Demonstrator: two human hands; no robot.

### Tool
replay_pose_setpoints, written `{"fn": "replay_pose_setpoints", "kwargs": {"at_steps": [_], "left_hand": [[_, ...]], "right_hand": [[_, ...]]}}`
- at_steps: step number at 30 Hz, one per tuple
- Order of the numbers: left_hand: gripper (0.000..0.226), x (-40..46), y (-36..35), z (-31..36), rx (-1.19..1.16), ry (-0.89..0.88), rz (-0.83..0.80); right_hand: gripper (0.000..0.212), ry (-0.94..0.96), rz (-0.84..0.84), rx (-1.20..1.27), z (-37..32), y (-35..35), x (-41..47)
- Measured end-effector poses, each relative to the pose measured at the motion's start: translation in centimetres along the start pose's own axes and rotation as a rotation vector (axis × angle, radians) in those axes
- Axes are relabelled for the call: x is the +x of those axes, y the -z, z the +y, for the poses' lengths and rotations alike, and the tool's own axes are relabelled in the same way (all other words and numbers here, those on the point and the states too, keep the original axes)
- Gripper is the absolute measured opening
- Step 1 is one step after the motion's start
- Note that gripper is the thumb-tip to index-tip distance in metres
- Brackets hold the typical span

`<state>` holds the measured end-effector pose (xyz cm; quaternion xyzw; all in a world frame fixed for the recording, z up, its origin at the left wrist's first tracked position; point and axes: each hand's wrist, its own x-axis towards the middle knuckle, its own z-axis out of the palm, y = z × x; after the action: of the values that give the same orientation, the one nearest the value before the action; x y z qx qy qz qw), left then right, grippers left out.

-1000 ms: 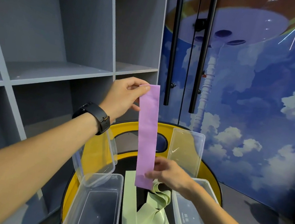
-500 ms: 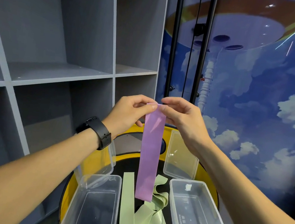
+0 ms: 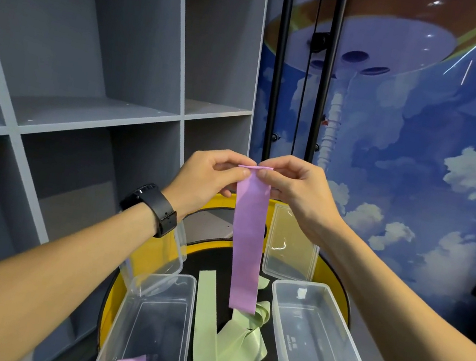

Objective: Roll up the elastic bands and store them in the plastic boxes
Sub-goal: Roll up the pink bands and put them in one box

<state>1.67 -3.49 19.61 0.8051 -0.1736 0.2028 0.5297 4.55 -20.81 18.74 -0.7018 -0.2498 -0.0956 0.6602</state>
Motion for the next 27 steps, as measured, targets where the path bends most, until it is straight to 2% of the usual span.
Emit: {"fn": "replay_pose_setpoints", "kwargs": {"at_steps": [7,12,17,24,27], "left_hand": [[0.017,-0.8,-0.6,-0.7,0.03,-0.048,0.047],[0.018,-1.3,-0.5,-1.2,0.069,-0.086,0.049],[0.026,-2.0,-0.1,-1.3,0.004,-0.049,-0.049],[0.014,-2.4,-0.6,-1.7,0.022,-0.031,0.005],[0.015,-2.5,-0.7,-1.9,0.075,-0.065,0.03]], "right_hand": [[0.022,-0.076,-0.077,0.072,0.4,-0.1,-0.9],[0.019,-0.099,-0.074,0.049,0.7,-0.2,-1.0],[0.016,-0.123,-0.061,0.076,0.6,-0.2,-1.3],[0.012,-0.122,-0.078,0.047,0.9,-0.3,-2.1],[0.018,-0.153,-0.097,0.082,1.1,-0.4,-2.4]]}}
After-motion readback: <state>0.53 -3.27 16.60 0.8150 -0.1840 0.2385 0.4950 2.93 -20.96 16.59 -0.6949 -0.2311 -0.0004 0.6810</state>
